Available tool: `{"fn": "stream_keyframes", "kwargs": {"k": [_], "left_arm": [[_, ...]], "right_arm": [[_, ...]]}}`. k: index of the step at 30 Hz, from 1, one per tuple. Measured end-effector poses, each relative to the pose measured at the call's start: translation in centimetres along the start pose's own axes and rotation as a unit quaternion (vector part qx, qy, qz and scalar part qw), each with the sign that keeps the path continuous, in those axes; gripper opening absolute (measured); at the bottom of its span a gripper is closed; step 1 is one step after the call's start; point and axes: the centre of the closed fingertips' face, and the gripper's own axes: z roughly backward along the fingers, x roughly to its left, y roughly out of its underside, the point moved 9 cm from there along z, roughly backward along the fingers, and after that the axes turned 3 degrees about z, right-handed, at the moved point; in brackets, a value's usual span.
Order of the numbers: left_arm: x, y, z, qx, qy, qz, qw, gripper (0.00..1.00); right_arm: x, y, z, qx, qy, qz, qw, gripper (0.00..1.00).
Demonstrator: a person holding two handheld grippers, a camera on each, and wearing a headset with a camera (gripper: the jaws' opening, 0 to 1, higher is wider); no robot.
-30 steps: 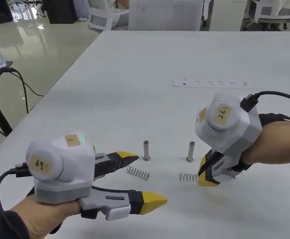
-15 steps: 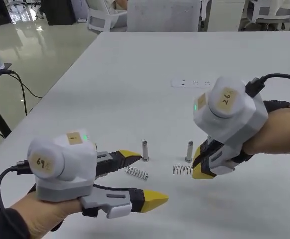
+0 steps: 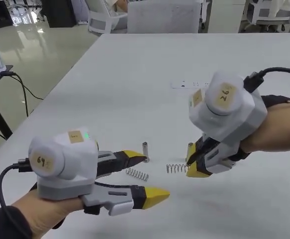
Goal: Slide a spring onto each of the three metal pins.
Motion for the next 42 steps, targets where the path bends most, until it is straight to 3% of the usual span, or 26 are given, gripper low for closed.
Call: {"fn": "stream_keyframes", "kwargs": {"k": [25,42], "left_arm": [[-0.6,-1.2,-1.0,0.002,0.038,-0.032,0.9988,0.27],[-0.8,-1.4,-1.2,-0.004,0.049,-0.030,0.9984,0.12]], "right_arm": [[1.0,-1.6,0.8,-0.007,-0.004,0.035,0.9993,0.08],[1.6,-1.9,1.1,-0.009,-0.009,0.056,0.9983,0.08]]}}
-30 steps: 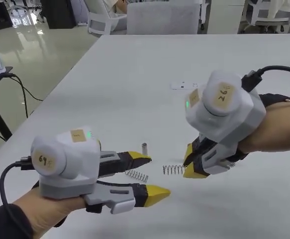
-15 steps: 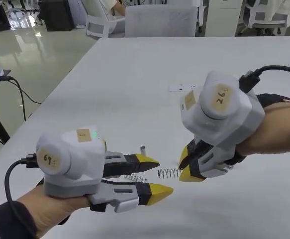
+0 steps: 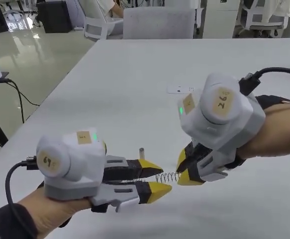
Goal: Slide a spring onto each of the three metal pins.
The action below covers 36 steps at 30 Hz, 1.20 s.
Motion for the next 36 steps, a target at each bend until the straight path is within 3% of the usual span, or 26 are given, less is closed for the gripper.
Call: {"fn": "stream_keyframes", "kwargs": {"k": [13,36], "left_arm": [[0.10,0.23,0.02,0.001,0.001,0.002,1.0000,0.04],[-0.09,0.22,-0.12,0.007,0.005,-0.012,0.9999,0.03]], "right_arm": [[-0.01,0.03,-0.06,-0.003,-0.001,0.007,1.0000,0.08],[-0.02,-0.51,0.88,-0.006,0.002,0.017,0.9998,0.08]]}}
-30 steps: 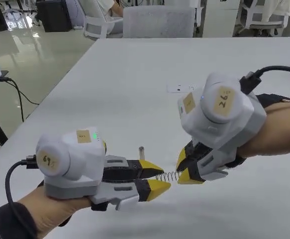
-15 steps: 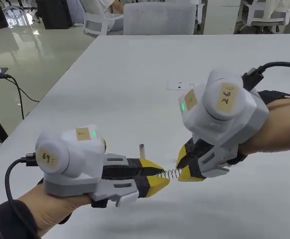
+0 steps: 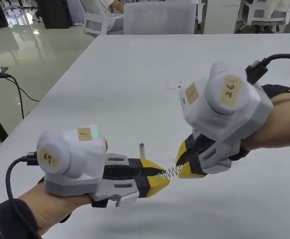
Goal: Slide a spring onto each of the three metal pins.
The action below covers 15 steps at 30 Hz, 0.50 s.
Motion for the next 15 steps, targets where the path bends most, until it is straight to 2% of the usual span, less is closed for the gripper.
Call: {"fn": "stream_keyframes", "kwargs": {"k": [3,15], "left_arm": [[-0.08,0.14,-0.01,0.007,0.000,-0.005,1.0000,0.03],[-0.10,0.24,-0.08,0.009,0.006,-0.014,0.9998,0.02]], "right_arm": [[0.08,-0.23,0.18,-0.003,-0.001,0.001,1.0000,0.08],[0.03,0.01,-0.05,-0.008,-0.006,-0.009,0.9999,0.09]]}}
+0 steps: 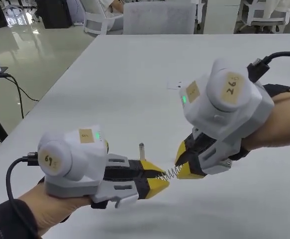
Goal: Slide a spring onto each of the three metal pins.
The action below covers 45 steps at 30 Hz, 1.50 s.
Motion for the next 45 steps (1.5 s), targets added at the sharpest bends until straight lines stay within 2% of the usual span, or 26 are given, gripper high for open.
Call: {"fn": "stream_keyframes", "kwargs": {"k": [6,11,22,32,45], "left_arm": [[0.0,-0.1,0.0,-0.001,0.001,0.000,1.0000,0.02],[-0.1,-0.4,0.1,-0.008,0.004,-0.001,1.0000,0.02],[-0.3,-0.6,0.1,-0.014,0.007,0.002,0.9999,0.02],[-0.3,-0.7,0.1,-0.017,0.005,0.003,0.9998,0.02],[-0.3,-0.4,0.0,-0.013,0.006,0.006,0.9999,0.02]], "right_arm": [[0.0,0.1,-0.3,0.000,-0.005,-0.003,1.0000,0.12],[0.1,0.7,-0.6,0.011,-0.005,-0.003,0.9999,0.11],[0.2,0.7,-0.4,0.006,-0.004,-0.012,0.9999,0.08],[0.3,0.0,0.2,0.001,0.006,-0.008,1.0000,0.08],[0.5,-1.2,0.4,-0.017,-0.001,-0.004,0.9998,0.08]]}}
